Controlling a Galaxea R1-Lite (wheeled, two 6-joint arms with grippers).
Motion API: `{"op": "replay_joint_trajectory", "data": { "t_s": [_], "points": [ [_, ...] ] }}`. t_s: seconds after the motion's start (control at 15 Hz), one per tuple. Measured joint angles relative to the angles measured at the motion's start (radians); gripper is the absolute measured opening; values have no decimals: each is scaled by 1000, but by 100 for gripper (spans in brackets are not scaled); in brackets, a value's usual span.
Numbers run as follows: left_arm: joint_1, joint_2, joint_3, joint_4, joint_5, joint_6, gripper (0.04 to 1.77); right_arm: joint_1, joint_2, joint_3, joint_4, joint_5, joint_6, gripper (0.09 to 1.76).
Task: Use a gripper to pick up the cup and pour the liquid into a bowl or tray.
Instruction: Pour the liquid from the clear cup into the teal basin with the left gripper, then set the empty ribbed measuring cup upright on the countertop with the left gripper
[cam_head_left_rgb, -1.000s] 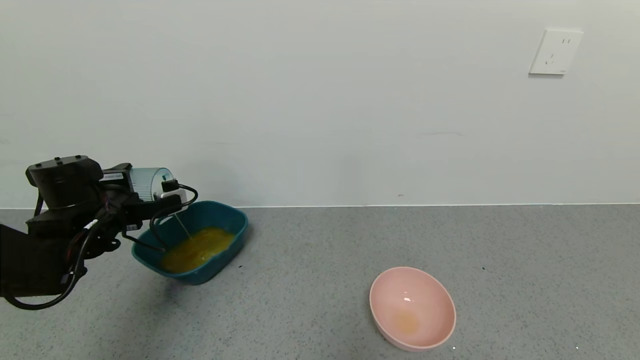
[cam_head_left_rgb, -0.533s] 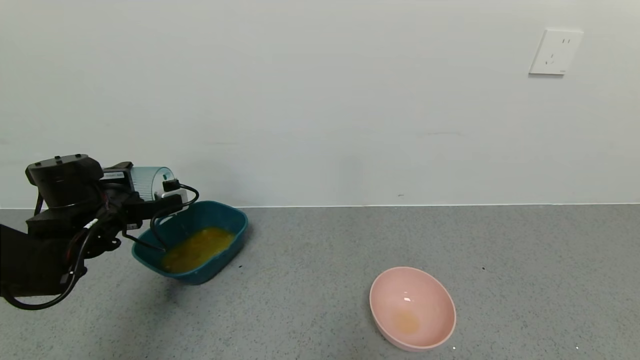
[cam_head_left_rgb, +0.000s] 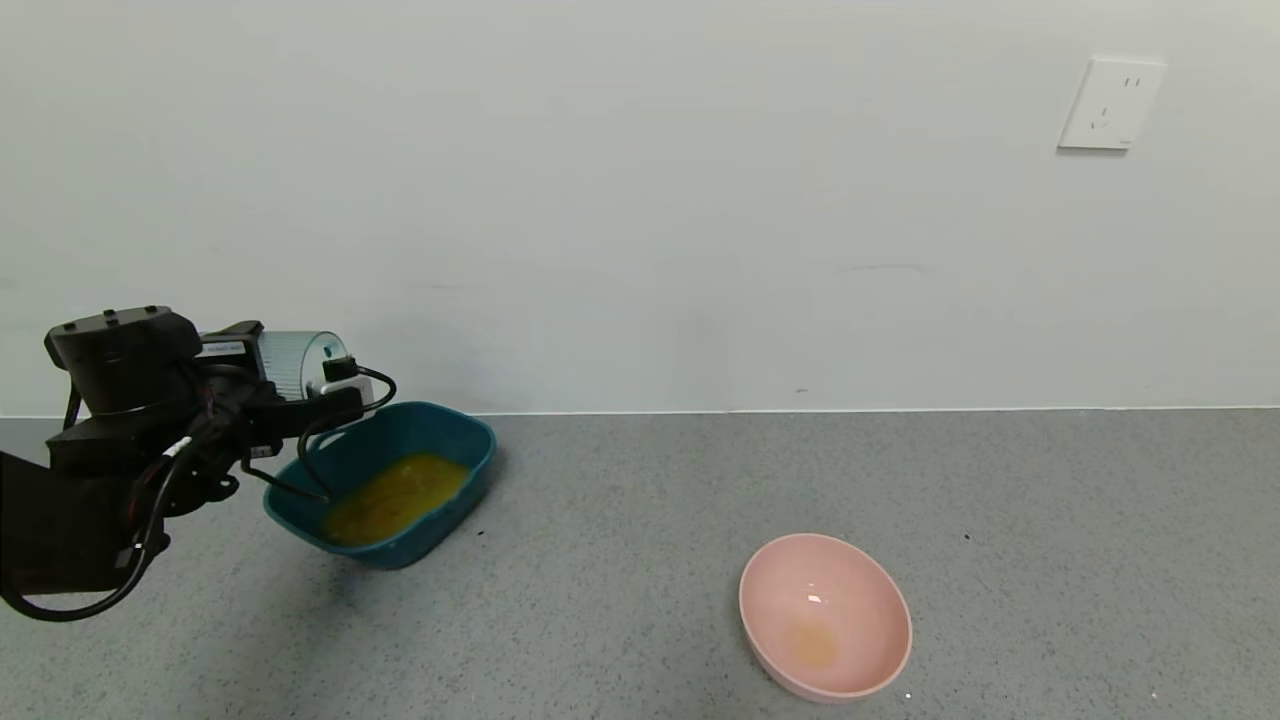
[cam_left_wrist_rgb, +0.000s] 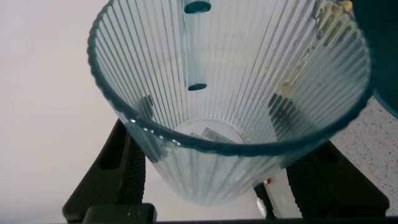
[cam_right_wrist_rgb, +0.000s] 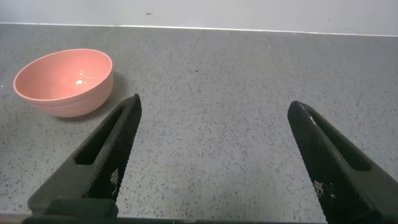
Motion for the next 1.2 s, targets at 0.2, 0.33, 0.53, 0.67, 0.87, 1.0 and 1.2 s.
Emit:
{"op": "replay_joint_trajectory", "data": {
  "t_s": [0.2, 0.33, 0.53, 0.67, 0.87, 1.0, 1.2],
  "points": [
    [-5, -14, 4, 1, 3, -34, 128, 0, 0, 0, 0, 0, 0, 171],
    [-5, -35, 5, 15, 2, -109, 127, 0, 0, 0, 0, 0, 0, 171],
    [-6, -66, 20, 44, 1, -241, 127, 0, 0, 0, 0, 0, 0, 171],
    [-10, -85, 40, 68, 0, -365, 127, 0, 0, 0, 0, 0, 0, 171],
    [-31, -121, 64, 137, -2, -543, 127, 0, 0, 0, 0, 0, 0, 171],
    [-53, -142, 66, 182, -8, -681, 127, 0, 0, 0, 0, 0, 0, 171],
    [-82, -166, 56, 243, -21, -826, 127, 0, 0, 0, 0, 0, 0, 171]
  ]
}}
